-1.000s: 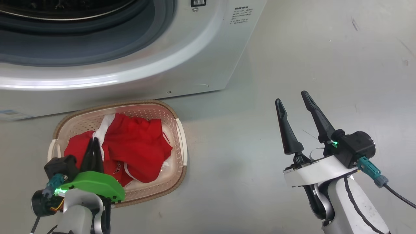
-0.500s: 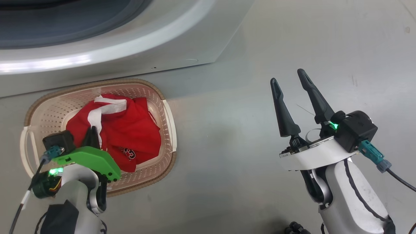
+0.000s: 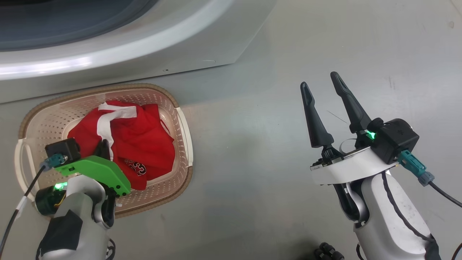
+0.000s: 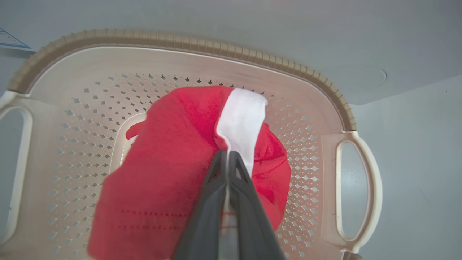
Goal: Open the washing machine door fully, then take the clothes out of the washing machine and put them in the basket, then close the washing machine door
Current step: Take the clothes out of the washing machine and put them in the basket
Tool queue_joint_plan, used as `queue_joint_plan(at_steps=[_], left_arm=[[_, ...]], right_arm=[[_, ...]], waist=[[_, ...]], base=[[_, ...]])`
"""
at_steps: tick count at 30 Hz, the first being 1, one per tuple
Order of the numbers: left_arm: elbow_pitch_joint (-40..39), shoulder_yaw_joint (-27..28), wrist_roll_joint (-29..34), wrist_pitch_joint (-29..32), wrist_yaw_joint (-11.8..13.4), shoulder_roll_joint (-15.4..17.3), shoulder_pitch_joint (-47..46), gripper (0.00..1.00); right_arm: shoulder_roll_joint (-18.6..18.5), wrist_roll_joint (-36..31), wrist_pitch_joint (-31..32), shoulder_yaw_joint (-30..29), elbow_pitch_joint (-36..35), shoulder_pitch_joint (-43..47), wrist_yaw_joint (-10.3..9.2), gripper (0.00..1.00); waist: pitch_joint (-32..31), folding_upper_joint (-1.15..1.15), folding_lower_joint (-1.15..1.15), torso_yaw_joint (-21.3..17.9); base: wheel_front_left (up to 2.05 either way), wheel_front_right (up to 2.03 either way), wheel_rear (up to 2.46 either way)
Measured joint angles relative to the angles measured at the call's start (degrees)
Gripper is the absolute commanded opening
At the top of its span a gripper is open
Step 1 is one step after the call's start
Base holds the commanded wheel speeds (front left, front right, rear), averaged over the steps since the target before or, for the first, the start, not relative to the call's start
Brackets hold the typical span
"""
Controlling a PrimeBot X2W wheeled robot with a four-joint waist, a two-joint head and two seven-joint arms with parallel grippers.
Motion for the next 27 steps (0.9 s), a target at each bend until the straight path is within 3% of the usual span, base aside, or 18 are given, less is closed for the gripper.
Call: queue_joint_plan(at_steps=[1,2,15,27], left_arm=[[0.6,0.1,-0.3,0.0,-0.2,0.0,-0.2,0.87],[1.0,0.2,-0.6,-0.4,-0.5,0.0,-0.3,1.0],[4.5,-0.6,0.5,-7.3,-2.7,0.0,-0.5,1.0],[1.4,-1.4,1.4,-11.6,-5.5,-0.2,-0.1,1.0]], right_arm=[[0.0,0.0,0.0,0.0,0.1,-0.1,0.0,1.0],[0.0,0.0,0.0,-0.1,0.3,-0.1,0.0,1.0],[0.0,0.0,0.0,-1.4,2.4,-0.2,-0.08,1.0],[0.0,-0.9,0.0,-4.4,4.9,2.3,-0.54,1.0]], waist=[[-0.2,0.0,0.0,0.1],[-0.4,0.0,0.0,0.2],[-4.5,0.0,0.0,1.2],[-11.8,0.0,0.0,3.0]], base=[[0.0,0.0,0.0],[0.0,0.0,0.0],[0.0,0.0,0.0],[0.0,0.0,0.0]])
